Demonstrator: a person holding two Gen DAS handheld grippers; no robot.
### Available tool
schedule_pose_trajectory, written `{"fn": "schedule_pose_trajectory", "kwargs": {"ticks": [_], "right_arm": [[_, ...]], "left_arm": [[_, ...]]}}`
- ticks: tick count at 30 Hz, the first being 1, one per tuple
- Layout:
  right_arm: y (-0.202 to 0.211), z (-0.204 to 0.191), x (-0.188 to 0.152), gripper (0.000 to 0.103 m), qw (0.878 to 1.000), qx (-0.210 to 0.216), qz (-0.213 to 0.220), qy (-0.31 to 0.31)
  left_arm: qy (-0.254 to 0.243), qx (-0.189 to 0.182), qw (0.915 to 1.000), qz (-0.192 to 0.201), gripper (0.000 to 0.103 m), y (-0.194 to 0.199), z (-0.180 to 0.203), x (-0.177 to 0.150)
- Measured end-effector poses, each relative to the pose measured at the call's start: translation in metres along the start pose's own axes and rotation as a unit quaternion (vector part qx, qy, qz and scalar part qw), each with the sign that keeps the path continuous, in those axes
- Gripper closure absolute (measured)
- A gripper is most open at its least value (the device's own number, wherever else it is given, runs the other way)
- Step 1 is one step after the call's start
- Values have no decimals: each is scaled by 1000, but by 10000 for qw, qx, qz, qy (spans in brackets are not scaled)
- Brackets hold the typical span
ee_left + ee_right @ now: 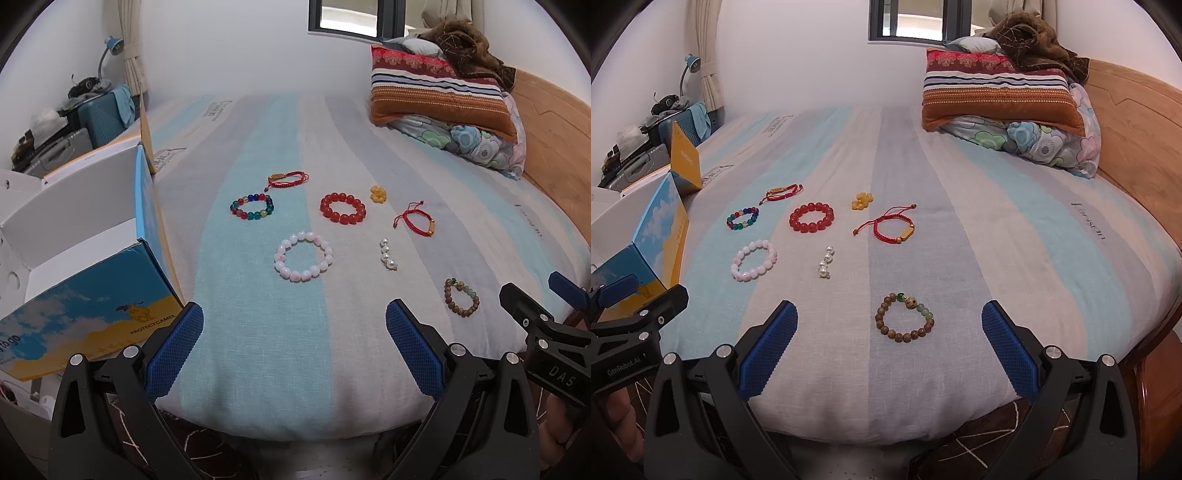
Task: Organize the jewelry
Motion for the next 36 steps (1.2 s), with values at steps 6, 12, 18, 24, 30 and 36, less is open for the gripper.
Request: {"fn": "schedule_pose_trajectory", "kwargs": {"ticks": [6, 12, 18, 24, 30, 36], "right_arm": [[0, 0, 0, 7, 10000, 2, -4, -12], [-1, 0, -1, 7, 10000, 6, -19, -20], [-1, -1, -2, 7, 10000, -3, -30, 4], [0, -1, -3, 7, 10000, 18, -21, -13], [0, -4, -2, 7, 10000, -3, -13, 13], [0, -5, -1, 7, 10000, 14, -8, 11]], "left_arm": [[-14, -9, 10000, -9, 6, 0, 1, 0], [-32, -27, 10000, -2, 6, 0, 3, 2], [29, -26, 10000, -16, 6, 0, 1, -2], [28, -44, 10000, -12, 6, 0, 1, -3], [33, -43, 10000, -25, 6, 0, 1, -4], [34, -21, 10000, -32, 6, -1, 1, -3]]}}
Point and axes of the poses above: each gripper's, at about its wrist camera, not at the fingertips, and y roughly against the way its jaws point, z to its right, x to its top, the point moved 4 cm from there along -y, roughly the way its jaws point, and after that the axes turned 11 degrees about -x, right-handed, at the moved point
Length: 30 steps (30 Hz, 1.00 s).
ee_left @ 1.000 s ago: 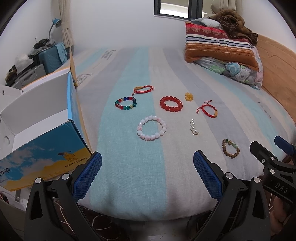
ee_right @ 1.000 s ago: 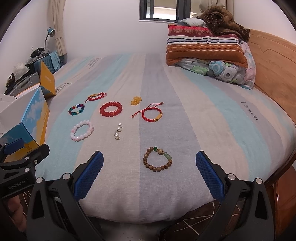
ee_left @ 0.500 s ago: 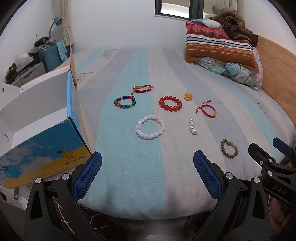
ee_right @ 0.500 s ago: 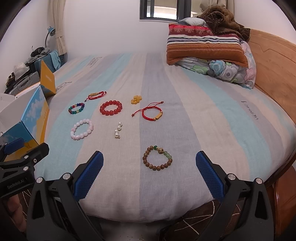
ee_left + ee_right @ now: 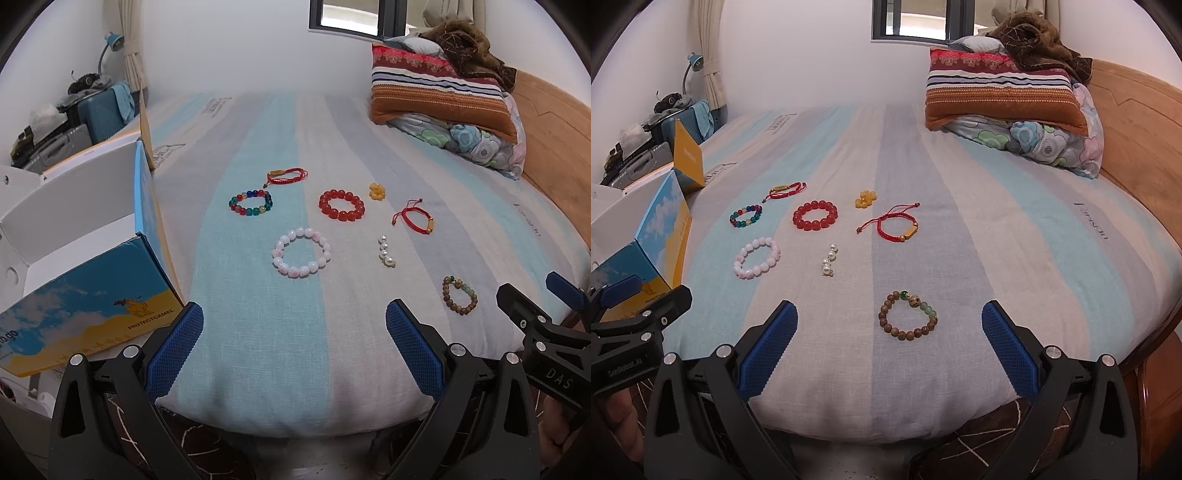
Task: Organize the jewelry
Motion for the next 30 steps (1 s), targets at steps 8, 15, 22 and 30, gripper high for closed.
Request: {"fn": "schedule_pose_trajectory", "kwargs": {"ticks": [8, 15, 22, 30], "right_arm": [[0, 0, 1, 7, 10000, -4, -1, 3], [-5, -1, 3, 7, 10000, 44, -45, 18], [-36, 0, 1, 7, 9997, 100, -205, 29], [-97, -3, -14, 7, 9979, 126, -634, 77]], "left_arm": [[-10, -8, 10000, -14, 6, -2, 1, -1], [-20, -20, 10000, -65, 6, -11, 1, 2], [-56, -48, 9998, -168, 6, -43, 5, 11], [-130, -110, 9987, -473, 6, -115, 7, 19]]}}
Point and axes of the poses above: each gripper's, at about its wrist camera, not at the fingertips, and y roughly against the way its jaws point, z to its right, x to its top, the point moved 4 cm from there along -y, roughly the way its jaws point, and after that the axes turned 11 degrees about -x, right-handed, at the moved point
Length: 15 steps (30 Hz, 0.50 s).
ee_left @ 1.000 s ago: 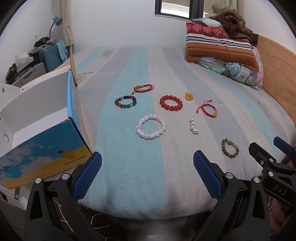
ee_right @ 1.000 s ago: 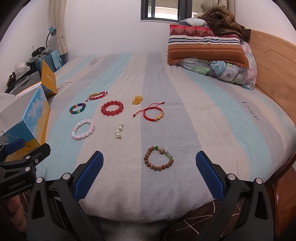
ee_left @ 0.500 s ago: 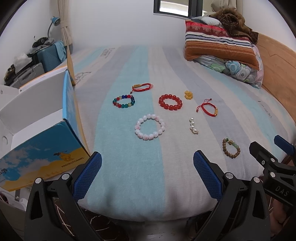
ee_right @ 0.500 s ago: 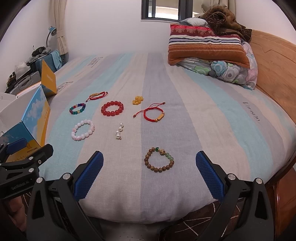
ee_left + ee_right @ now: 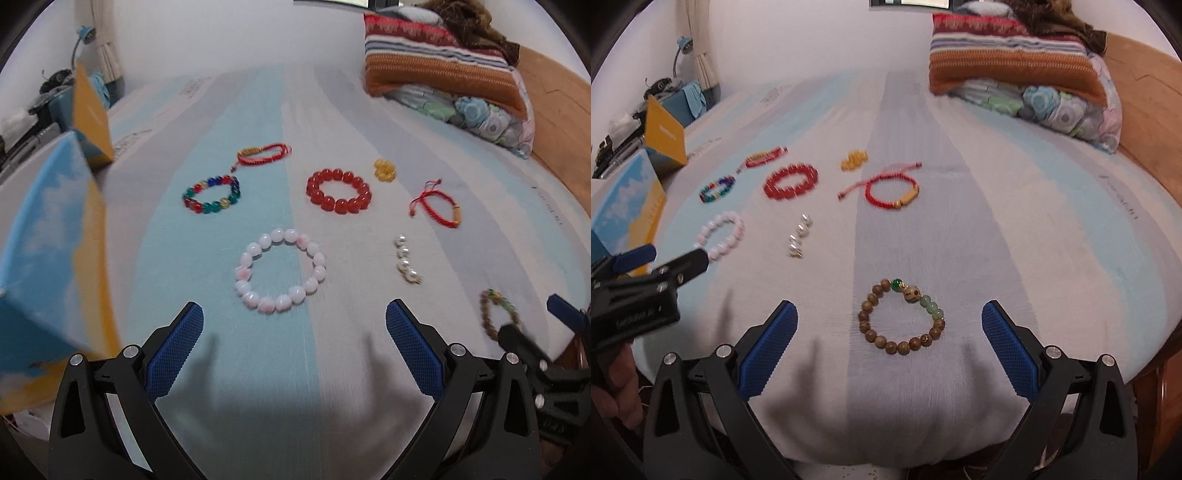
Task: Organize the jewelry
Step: 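Grasp the white bead bracelet with the left tool while the right tool grasps the wooden-bead bracelet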
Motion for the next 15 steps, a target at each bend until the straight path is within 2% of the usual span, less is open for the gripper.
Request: {"fn": "schedule_pose_trajectory", "kwargs": {"ticks": [4, 8, 10, 13, 15], "right_arm": [[-23, 2, -2, 8, 9999, 82, -102, -55], [-42, 3, -7, 16, 9992, 222, -313, -67], [-44, 2, -8, 17, 9993, 225, -298, -11], [-42, 0, -8, 26, 9994, 194, -263, 97], [-41, -1, -8, 35, 9994, 180, -259, 124]], "left_arm": [[46, 120, 9999, -86, 6, -28, -8, 7], [124, 191, 9996, -185, 5, -50, -18, 7], [104, 197, 9997, -116, 5, -53, -19, 7], [58, 242, 9996, -101, 5, -53, -18, 7], [84, 238, 9996, -107, 8, -53, -18, 6]]}}
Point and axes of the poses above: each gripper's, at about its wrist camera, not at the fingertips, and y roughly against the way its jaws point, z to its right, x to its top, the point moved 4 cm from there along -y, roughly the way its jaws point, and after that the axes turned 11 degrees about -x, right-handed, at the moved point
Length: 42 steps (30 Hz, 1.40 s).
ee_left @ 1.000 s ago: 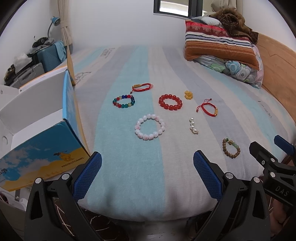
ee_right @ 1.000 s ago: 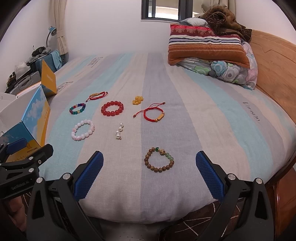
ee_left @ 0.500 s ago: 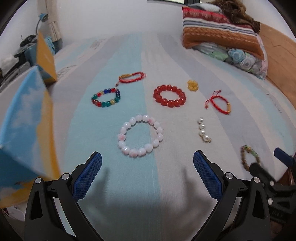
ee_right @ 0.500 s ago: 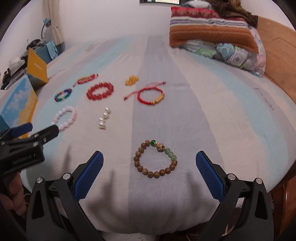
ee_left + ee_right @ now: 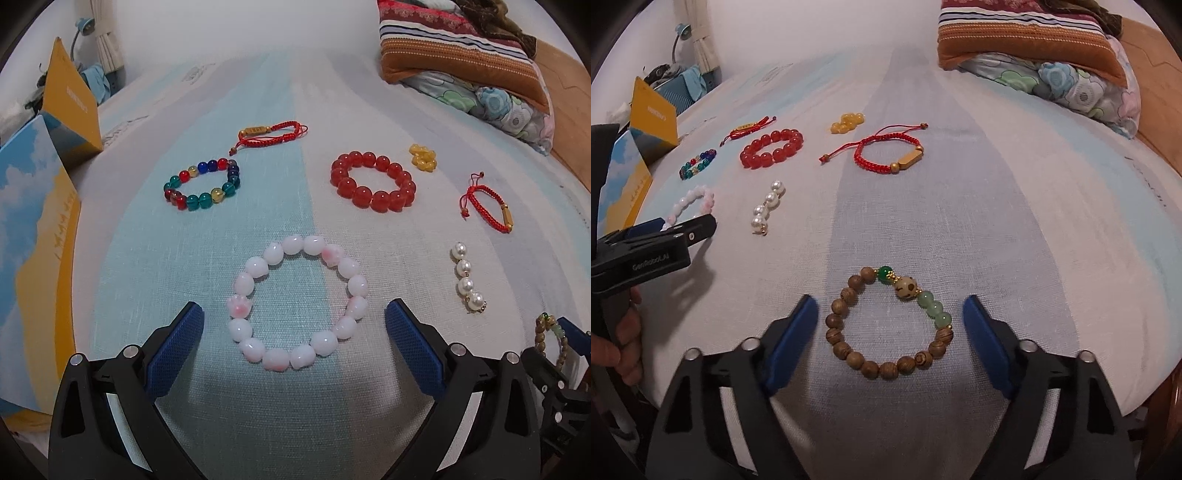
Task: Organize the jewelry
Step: 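Grasp the white bead bracelet with the left tool while the right tool grasps the wooden-bead bracelet, then carry both held bracelets over the open white box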
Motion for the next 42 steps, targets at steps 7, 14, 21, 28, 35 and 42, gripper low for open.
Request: {"fn": "schedule_pose_trajectory", "kwargs": {"ticks": [7, 14, 21, 28, 35, 42], "right_arm": [[1, 0, 1, 59, 9999, -82, 31, 49], [3, -2, 4, 89, 9990, -344, 14, 273], [9, 4, 12, 95, 9993, -216, -180, 243], [23, 9, 21, 96, 9993, -207, -208, 244], [41, 17, 38, 96, 9996, -233, -112, 142], [56, 12, 54, 96, 9998, -149, -43, 106]], "left_arm": [[-55, 31, 10000, -51, 35, 5, 8, -5], [-75, -56, 9998, -184, 82, 9, 14, -6], [46, -329, 9992, -213, 83, 22, 11, -8], [74, -429, 9987, -273, 83, 32, 8, -7], [66, -492, 9984, -255, 83, 49, 6, 0], [-69, -480, 9987, -171, 103, 65, 11, 12]]}}
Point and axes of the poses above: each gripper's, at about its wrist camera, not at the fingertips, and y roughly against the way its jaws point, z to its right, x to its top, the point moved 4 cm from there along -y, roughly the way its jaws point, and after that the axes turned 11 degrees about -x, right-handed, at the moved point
